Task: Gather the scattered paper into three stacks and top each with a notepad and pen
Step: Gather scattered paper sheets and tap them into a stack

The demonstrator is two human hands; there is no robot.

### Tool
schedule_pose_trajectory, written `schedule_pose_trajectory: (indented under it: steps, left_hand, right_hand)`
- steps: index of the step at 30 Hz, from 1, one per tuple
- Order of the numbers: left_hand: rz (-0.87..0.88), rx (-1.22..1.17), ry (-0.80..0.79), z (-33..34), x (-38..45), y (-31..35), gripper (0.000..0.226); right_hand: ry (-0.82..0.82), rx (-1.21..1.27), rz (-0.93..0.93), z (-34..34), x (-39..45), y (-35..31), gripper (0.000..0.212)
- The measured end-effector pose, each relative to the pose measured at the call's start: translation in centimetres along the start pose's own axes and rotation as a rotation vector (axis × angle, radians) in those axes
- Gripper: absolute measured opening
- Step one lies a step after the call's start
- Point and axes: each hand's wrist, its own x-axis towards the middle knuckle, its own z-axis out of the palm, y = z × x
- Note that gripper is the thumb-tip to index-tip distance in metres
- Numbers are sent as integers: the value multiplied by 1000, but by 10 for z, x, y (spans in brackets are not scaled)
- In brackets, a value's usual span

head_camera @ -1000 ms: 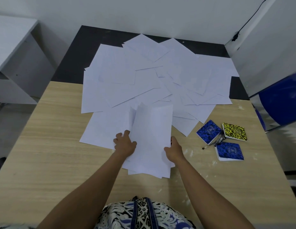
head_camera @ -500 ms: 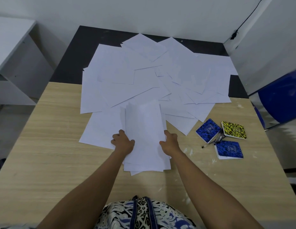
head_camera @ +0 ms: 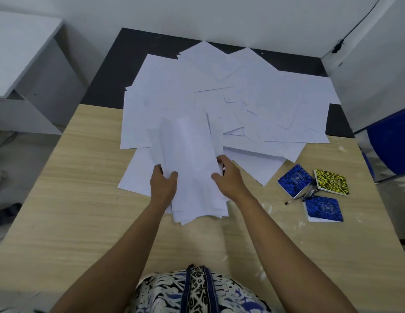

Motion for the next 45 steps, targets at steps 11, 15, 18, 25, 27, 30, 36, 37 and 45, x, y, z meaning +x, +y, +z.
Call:
schedule_pose_trajectory:
  steps: [11, 15, 18, 25, 27, 30, 36, 37, 45]
  left_hand:
    - [-283, 558, -107, -15, 27, -25, 51]
    - [-310, 600, -132, -5, 28, -25, 64]
    - [-277, 678, -182, 0, 32, -28, 69]
    - [-149, 720, -118, -1, 34, -30, 58]
    - [-175, 620, -84, -2, 35, -29, 56]
    - [-220, 336, -70, -3, 37, -29, 55]
    - [-319, 22, -50, -8, 30, -20, 50]
    - [-320, 7, -53, -9, 28, -16, 49]
    - [6, -196, -3, -22, 18, 19, 47]
  right_hand:
    - [-72, -385, 356, 32, 60, 24, 39]
    - [-123, -573, 433, 49, 60, 34, 55]
    - [-106, -655, 417, 53, 59, 35, 62]
    - [-79, -665, 466, 45, 60, 40, 53]
    - [-57, -735, 411, 44, 58, 38, 41]
    - [-33, -502, 302, 46, 53, 34, 23]
    - [14, -160, 132, 37, 36, 17, 17]
    - [19, -119, 119, 35, 33, 14, 17]
    - [185, 153, -56, 4, 6, -6, 34]
